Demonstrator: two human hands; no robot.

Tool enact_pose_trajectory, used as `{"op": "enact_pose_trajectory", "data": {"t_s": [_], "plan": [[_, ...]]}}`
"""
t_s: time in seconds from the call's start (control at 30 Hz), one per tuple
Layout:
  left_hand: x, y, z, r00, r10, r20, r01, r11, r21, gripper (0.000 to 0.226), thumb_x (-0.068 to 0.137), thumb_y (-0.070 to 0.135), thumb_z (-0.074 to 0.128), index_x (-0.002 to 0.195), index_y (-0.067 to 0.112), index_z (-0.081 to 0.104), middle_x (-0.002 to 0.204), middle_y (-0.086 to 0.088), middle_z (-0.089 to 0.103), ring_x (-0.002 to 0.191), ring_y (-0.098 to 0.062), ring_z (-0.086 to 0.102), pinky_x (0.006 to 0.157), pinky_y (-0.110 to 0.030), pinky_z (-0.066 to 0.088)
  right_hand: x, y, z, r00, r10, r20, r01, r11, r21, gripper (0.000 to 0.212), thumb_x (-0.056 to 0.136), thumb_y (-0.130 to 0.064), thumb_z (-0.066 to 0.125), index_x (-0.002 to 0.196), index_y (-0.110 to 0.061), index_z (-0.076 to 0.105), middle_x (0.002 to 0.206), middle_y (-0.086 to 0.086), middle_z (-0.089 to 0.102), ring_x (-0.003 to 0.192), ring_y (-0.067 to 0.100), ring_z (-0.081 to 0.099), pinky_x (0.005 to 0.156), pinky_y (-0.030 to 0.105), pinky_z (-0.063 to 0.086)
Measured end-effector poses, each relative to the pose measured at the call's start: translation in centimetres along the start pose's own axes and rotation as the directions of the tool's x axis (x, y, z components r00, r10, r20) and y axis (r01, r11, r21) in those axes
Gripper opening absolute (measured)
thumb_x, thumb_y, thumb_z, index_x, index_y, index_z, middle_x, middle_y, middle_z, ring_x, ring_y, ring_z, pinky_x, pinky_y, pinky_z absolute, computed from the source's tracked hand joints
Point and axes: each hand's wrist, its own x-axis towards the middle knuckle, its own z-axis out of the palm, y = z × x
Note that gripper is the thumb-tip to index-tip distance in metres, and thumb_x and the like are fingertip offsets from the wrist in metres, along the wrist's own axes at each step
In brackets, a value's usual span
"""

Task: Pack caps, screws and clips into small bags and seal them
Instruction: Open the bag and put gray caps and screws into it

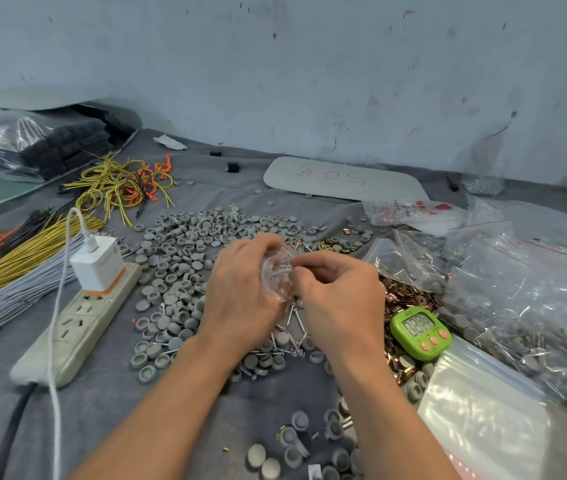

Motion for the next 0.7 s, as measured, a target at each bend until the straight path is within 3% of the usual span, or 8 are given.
{"op": "enact_pose_trajectory", "data": {"t_s": [0.1,0.2,0.27,0.33,0.37,0.57,0.63,0.7], "plan": [[0.5,-0.4,-0.3,0.993,-0.061,-0.104,0.064,0.998,0.021,0.045,0.078,0.031,0.079,0.113,0.036,0.051,0.099,0.012,0.060,0.096,-0.011,0.052,0.082,-0.026,0.037,0.1,0.0,-0.9,1.000,0.012,-0.017,-0.013,0.995,-0.100,0.025,0.082,-0.015,0.076,0.067,-0.035,0.076,0.065,-0.028,0.069,0.064,-0.009,0.066,0.056,0.003,0.043],[0.8,-1.0,-0.8,0.966,-0.101,-0.237,0.103,0.995,-0.003,0.049,0.077,0.026,0.083,0.115,0.029,0.053,0.101,0.006,0.064,0.097,-0.013,0.053,0.082,-0.023,0.035,-0.6,-0.2,-0.9,0.960,0.031,0.280,0.052,0.957,-0.284,0.024,0.082,-0.013,0.075,0.072,-0.034,0.080,0.062,-0.025,0.069,0.064,-0.011,0.065,0.055,0.000,0.041],[0.9,-1.2,-1.1,0.955,-0.116,-0.272,0.115,0.993,-0.020,0.049,0.077,0.023,0.083,0.116,0.025,0.054,0.103,0.003,0.065,0.100,-0.015,0.054,0.086,-0.024,0.036,-1.4,-0.1,-0.4,0.900,0.047,0.434,0.153,0.897,-0.414,0.021,0.082,-0.014,0.074,0.084,-0.033,0.083,0.072,-0.022,0.072,0.077,-0.004,0.069,0.074,0.007,0.048],[0.8,-1.2,-1.2,0.953,-0.127,-0.274,0.123,0.992,-0.031,0.047,0.078,0.022,0.081,0.116,0.022,0.055,0.103,0.002,0.066,0.101,-0.016,0.055,0.088,-0.026,0.037,-1.9,-0.1,0.2,0.845,0.065,0.530,0.258,0.819,-0.512,0.022,0.085,-0.018,0.072,0.094,-0.034,0.083,0.092,-0.013,0.077,0.095,0.013,0.069,0.097,0.028,0.052],[0.9,-1.2,-1.2,0.953,-0.129,-0.273,0.126,0.992,-0.028,0.046,0.079,0.020,0.082,0.116,0.022,0.055,0.102,0.002,0.066,0.100,-0.016,0.055,0.087,-0.025,0.036,-2.0,-0.1,0.3,0.829,0.079,0.554,0.282,0.795,-0.537,0.022,0.086,-0.019,0.071,0.097,-0.034,0.082,0.098,-0.009,0.077,0.100,0.019,0.068,0.101,0.034,0.051],[0.9,-0.9,-1.0,0.962,-0.114,-0.247,0.119,0.993,0.005,0.045,0.078,0.017,0.084,0.115,0.021,0.058,0.103,0.001,0.067,0.100,-0.022,0.058,0.088,-0.035,0.044,-2.0,0.2,0.5,0.844,0.094,0.529,0.261,0.788,-0.557,0.017,0.093,-0.022,0.067,0.097,-0.028,0.082,0.093,-0.003,0.077,0.092,0.023,0.070,0.095,0.039,0.053],[0.8,-0.9,-0.8,0.968,-0.109,-0.225,0.117,0.993,0.024,0.046,0.078,0.020,0.084,0.115,0.023,0.057,0.103,0.002,0.066,0.098,-0.020,0.056,0.084,-0.030,0.039,-1.6,0.3,0.1,0.905,0.087,0.417,0.153,0.848,-0.508,0.018,0.095,-0.021,0.066,0.090,-0.029,0.081,0.081,-0.010,0.075,0.078,0.012,0.070,0.081,0.033,0.058],[0.7,-0.7,-0.6,0.981,-0.074,-0.177,0.089,0.993,0.079,0.048,0.077,0.025,0.085,0.116,0.023,0.058,0.103,0.006,0.063,0.096,-0.013,0.052,0.083,-0.026,0.034,-1.0,0.2,-0.4,0.969,0.050,0.243,0.052,0.917,-0.395,0.024,0.095,-0.024,0.069,0.075,-0.034,0.077,0.062,-0.026,0.067,0.057,0.000,0.063,0.064,0.023,0.052]]}}
